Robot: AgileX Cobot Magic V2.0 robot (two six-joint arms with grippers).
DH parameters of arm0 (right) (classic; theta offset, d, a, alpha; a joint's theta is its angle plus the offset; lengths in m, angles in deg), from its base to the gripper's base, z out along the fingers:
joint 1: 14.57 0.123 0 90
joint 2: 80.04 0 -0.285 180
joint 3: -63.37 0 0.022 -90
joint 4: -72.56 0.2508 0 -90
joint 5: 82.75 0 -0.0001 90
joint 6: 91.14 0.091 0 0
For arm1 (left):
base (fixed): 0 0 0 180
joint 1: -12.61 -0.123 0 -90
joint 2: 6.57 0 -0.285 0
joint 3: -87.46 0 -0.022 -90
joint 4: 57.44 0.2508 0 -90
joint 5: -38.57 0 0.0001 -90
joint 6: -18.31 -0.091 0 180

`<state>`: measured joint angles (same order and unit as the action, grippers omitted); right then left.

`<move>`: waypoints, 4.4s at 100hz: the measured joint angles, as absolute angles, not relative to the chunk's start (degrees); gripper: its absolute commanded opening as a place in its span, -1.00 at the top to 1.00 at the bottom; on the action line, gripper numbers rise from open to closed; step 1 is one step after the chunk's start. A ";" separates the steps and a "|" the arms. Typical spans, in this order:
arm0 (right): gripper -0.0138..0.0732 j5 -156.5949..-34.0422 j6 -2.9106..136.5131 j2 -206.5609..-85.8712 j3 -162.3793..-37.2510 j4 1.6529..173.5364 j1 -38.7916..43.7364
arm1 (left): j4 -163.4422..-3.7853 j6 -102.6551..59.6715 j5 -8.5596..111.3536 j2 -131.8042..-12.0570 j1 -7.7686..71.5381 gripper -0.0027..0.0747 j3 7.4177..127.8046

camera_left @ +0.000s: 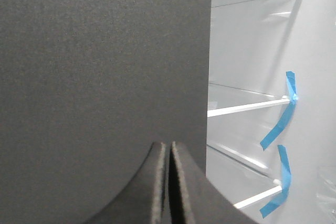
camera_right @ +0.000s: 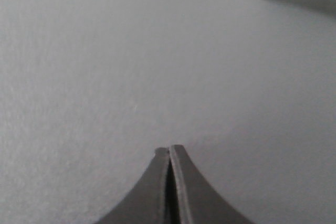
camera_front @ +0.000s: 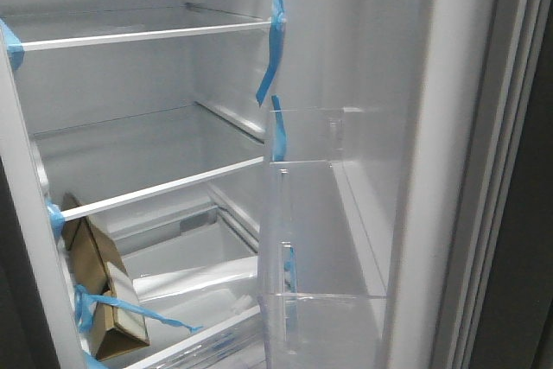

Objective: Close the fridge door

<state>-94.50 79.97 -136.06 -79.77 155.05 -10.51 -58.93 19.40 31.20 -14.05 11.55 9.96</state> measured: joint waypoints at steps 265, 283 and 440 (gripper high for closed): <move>0.79 -85.55 79.66 -169.38 -109.17 118.90 7.93 | -58.93 19.40 31.20 -14.05 11.55 0.98 9.96; 0.79 -82.22 79.66 -151.89 -93.05 112.97 1.91 | -58.93 19.40 31.20 -14.05 11.55 0.98 9.96; 0.79 -82.35 89.65 -87.35 -38.36 70.10 -13.55 | -58.93 19.40 31.20 -14.05 11.55 0.98 9.96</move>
<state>-82.35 89.65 -87.35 -38.36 70.10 -13.55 -58.93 19.40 31.20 -14.05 11.55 9.96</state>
